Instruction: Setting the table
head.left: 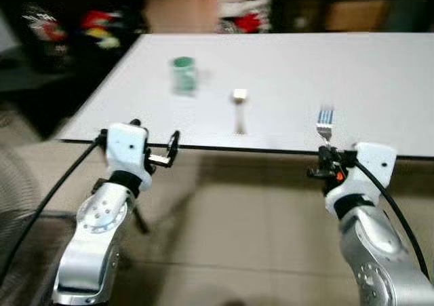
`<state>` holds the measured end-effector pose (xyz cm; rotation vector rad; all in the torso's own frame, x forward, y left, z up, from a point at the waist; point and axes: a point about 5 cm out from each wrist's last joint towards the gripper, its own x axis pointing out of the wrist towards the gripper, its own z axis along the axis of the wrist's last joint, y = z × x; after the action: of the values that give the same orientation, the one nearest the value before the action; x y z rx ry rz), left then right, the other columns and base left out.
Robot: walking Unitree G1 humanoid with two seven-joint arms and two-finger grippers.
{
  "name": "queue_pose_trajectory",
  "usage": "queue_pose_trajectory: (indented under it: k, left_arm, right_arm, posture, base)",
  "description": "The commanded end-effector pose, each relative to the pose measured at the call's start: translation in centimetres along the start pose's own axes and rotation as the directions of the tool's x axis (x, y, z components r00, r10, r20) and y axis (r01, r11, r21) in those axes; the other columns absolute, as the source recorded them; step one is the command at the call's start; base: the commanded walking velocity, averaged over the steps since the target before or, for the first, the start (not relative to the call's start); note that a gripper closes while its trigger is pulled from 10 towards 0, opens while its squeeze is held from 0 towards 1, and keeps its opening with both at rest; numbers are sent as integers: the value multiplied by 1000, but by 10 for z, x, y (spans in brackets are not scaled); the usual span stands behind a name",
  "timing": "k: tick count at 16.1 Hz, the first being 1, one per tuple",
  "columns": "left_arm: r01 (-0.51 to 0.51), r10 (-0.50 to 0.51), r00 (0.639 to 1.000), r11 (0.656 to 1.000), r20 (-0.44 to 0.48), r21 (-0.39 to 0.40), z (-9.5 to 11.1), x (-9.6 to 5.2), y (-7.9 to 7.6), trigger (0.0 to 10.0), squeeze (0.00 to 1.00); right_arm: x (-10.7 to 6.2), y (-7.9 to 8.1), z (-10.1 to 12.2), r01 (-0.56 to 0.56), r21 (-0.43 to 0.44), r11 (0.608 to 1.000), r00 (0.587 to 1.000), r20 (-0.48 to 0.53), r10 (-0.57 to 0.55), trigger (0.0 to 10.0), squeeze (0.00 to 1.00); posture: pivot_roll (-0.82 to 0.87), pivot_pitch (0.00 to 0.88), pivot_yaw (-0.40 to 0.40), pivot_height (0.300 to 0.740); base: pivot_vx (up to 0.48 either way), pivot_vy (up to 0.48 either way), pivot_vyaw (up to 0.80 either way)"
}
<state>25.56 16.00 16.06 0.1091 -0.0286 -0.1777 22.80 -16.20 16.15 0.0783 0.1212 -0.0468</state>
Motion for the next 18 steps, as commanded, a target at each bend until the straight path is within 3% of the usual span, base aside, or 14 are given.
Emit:
queue_pose_trajectory:
  k: [1, 6, 18]
  left_arm:
    - [2, -2, 1000, 999, -5, -35, 0, -3, -4, 10000, 0]
    - [6, -5, 1000, 1000, 11, -25, 2, -7, -4, 10000, 0]
    - [1, -1, 1000, 1000, 1, -27, 0, -14, -1, 10000, 0]
  right_arm:
    - [4, -3, -2, -6, -28, 1000, 1000, -21, 5, 10000, 0]
    - [13, 6, -1, -82, -48, 996, 996, -28, 80, 10000, 0]
    - [15, 19, -7, -196, -59, 979, 980, -59, 193, 10000, 0]
  posture:
    - [-33, 0, 81, 740]
    - [-10, 0, 61, 740]
    - [-2, 0, 45, 740]
  base:
    - [0, 0, 0]
    - [48, 0, 0]
    - [384, 0, 0]
